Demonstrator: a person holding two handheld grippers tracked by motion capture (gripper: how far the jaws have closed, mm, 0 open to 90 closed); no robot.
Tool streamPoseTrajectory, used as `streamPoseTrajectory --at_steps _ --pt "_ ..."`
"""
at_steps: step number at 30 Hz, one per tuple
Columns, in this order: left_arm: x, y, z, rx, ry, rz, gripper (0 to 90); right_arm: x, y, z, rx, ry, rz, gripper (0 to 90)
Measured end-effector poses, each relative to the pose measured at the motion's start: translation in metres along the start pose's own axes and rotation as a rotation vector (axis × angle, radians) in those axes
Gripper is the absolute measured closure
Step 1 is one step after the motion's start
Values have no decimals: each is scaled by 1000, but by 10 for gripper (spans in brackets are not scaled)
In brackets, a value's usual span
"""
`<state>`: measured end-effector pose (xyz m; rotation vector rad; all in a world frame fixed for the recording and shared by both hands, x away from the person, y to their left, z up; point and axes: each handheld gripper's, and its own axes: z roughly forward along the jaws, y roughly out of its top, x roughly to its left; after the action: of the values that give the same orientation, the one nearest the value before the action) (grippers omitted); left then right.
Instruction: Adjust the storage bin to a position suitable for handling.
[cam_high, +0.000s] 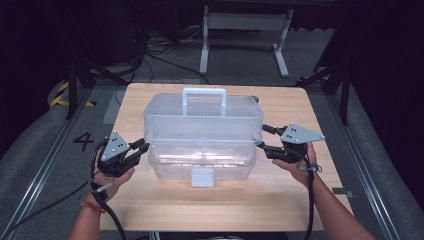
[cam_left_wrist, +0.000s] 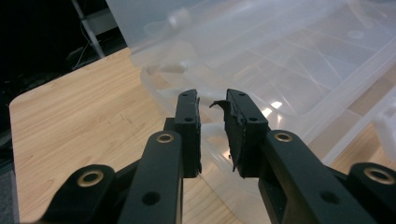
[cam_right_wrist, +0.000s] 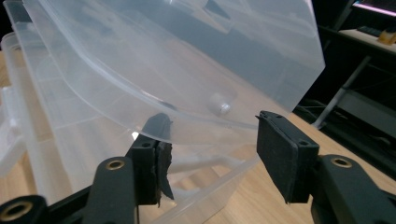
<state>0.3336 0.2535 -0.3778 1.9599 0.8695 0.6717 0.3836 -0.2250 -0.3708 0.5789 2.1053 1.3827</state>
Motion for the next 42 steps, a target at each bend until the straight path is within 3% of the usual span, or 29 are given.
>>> streamPoseTrajectory --at_steps 7,14,17,24,30,36,42 --pt "0 -5 -5 22 5 10 739 -4 7 0 -34 -44 6 490" --pt "4 -20 -11 52 10 -10 698 -6 13 2 -74 -63 20 563" --pt "5 -32 -11 103 6 -10 670 -6 16 3 -92 -71 18 617" --pt "4 -51 -4 189 9 -12 597 -6 19 7 -122 -114 33 630" --pt "0 -68 12 309 10 8 499 -10 24 10 -151 -136 61 646" --pt "-1 -80 20 342 0 -7 408 -9 28 15 -175 -191 81 675" --pt "1 -90 23 370 -41 -22 358 -9 36 20 -179 -264 57 707"
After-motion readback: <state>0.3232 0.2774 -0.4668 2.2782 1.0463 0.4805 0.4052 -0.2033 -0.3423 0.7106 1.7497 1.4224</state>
